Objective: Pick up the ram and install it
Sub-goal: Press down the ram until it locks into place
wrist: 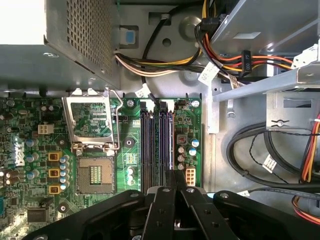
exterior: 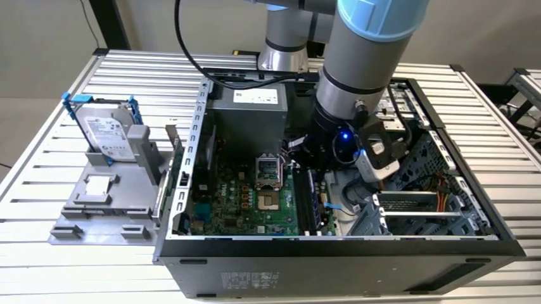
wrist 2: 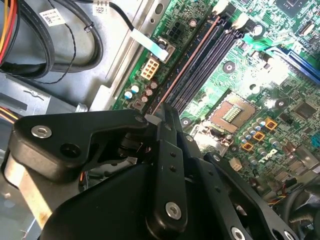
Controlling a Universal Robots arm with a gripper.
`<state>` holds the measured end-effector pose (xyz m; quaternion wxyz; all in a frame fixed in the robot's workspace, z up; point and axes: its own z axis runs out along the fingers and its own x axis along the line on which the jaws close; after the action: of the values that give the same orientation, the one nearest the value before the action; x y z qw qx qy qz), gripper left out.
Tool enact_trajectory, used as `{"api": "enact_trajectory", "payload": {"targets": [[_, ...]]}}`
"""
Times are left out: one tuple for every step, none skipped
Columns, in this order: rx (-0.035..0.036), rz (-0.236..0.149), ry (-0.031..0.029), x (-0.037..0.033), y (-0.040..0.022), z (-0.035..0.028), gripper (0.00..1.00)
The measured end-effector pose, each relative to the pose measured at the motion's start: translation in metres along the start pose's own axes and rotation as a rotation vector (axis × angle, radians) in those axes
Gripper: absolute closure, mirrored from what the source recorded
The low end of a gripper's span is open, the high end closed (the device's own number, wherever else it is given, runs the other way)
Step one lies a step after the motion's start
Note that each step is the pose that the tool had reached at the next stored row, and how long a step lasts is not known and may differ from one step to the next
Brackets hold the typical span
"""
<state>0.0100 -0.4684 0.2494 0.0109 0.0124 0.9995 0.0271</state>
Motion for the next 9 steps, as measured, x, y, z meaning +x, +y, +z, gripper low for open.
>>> {"api": "enact_trajectory", "payload": {"targets": [[0.0,0.0,0.0,0.0,0.0,-0.0001,1.0],[0.0,-0.001,0.0,0.0,0.0,-0.0002,1.0],[-0.0002,-0.007,0.0003,0.0,0.0,-0.0002,1.0],[-0.0004,-0.016,0.0009,0.0001,0.0,-0.0004,1.0],[-0.0006,-0.03,0.0017,0.0001,0.0,-0.0005,1.0],[-0.0009,-0.046,0.0025,0.0,0.0,-0.0006,1.0],[-0.0013,-0.064,0.0035,0.0,0.0,-0.0006,1.0],[-0.0017,-0.082,0.0044,0.0,0.0,-0.0007,1.0],[-0.0022,-0.099,0.0054,0.0,0.0001,-0.0008,1.0]]}}
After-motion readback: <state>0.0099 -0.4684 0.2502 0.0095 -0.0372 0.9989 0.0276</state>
